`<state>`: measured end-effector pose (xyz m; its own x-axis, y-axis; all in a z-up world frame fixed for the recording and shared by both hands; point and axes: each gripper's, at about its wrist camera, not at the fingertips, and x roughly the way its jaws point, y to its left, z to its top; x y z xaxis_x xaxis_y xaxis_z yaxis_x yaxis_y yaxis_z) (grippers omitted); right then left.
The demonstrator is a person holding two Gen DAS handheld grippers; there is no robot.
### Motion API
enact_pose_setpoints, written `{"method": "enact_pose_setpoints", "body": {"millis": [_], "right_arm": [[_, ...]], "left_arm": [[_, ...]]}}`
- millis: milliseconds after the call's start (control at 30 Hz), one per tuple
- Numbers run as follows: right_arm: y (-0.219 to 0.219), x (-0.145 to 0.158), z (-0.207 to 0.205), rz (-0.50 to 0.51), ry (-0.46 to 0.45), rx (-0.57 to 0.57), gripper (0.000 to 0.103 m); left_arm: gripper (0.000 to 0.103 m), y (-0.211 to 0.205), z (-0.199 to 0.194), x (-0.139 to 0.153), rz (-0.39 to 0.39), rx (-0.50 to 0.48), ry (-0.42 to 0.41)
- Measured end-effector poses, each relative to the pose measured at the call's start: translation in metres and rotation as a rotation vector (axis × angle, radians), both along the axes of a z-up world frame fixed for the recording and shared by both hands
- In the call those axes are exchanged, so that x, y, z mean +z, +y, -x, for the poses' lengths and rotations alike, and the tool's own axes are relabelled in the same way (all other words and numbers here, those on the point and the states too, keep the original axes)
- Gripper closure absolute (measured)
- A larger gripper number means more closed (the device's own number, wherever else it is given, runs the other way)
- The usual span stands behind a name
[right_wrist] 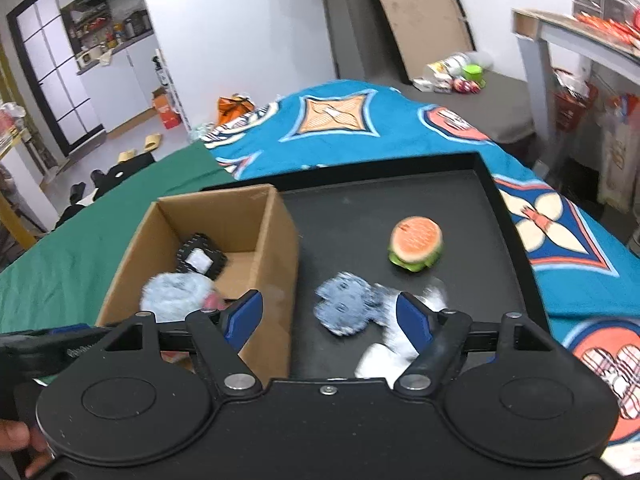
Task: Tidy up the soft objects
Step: 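Move the right gripper to the purple tissue pack and grasp it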
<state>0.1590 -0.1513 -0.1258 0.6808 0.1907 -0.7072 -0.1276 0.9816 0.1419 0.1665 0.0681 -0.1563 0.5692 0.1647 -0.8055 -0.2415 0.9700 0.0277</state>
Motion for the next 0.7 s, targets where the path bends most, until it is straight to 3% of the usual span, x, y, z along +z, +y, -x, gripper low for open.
{"method": "enact_pose_setpoints", "body": {"millis": [700], "right_arm": [[-0.085, -0.043, -0.005, -0.018, 0.177, -0.233, 0.026]], "left_arm": [[0.040, -0.034, -0.003, -0.004, -0.111, -0.053, 0.012]]}}
